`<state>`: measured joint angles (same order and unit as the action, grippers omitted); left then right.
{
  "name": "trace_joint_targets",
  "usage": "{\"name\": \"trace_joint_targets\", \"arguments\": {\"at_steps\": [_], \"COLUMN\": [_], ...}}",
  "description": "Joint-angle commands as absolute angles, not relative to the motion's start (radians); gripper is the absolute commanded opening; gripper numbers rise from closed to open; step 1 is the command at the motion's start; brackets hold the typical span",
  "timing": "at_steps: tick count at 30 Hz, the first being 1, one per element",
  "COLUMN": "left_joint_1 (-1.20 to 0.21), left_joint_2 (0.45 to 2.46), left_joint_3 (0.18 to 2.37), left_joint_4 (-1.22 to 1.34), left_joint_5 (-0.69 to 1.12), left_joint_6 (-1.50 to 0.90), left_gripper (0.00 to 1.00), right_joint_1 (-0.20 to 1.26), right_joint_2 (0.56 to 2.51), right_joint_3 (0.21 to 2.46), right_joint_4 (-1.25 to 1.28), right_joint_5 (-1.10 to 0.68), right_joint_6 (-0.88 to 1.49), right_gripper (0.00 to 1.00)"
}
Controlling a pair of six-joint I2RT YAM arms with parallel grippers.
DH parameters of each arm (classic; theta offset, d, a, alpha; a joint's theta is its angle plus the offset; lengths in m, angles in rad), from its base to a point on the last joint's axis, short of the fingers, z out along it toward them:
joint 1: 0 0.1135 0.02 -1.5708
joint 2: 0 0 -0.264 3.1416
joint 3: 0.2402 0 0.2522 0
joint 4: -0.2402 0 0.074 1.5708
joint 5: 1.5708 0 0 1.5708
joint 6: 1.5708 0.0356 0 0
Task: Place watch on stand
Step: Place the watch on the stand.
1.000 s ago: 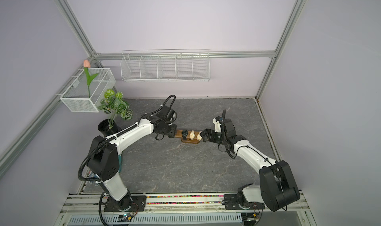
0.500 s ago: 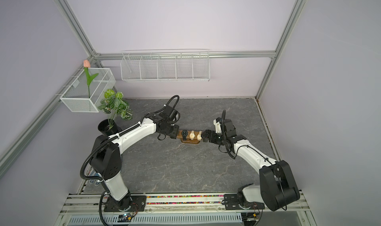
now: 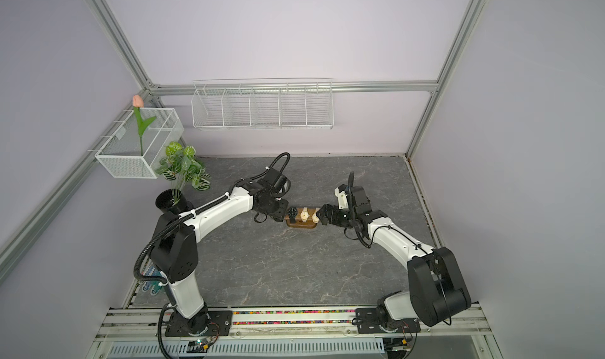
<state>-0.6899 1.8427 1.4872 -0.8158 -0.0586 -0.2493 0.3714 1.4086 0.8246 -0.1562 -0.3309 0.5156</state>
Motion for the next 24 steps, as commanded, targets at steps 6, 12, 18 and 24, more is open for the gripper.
{"name": "trace_joint_targets", "arguments": {"at_steps": [6,12,18,24], "left_joint_1": [-0.697,-0.696,-0.697,-0.697], "left_joint_2": [1.855,1.846,1.83,1.806], "left_joint_3": [1.523,1.516,1.501,1.484], "left_joint_4": [-0.848,-0.846,-0.832,-0.812], "left_joint_5": [-0.081,-0.092,-0.084,-0.077], "left_joint_6": [-0.253,-0.259,-0.263,-0.268], "left_gripper": [0.49,0.6,0.66,0.68], "right_joint_1": [0.382,0.381,0.381,0.382], "right_joint_2": [1.411,1.406,1.39,1.373], "right_joint_3": [0.847,0.849,0.848,0.847], "right_joint_4": [-0.162,-0.169,-0.182,-0.196], "right_joint_5": [-0.324,-0.317,-0.304,-0.289], "right_joint_6": [0.493,0.488,0.48,0.474], "right_gripper": [0.9,0.9,0.91,0.92]}}
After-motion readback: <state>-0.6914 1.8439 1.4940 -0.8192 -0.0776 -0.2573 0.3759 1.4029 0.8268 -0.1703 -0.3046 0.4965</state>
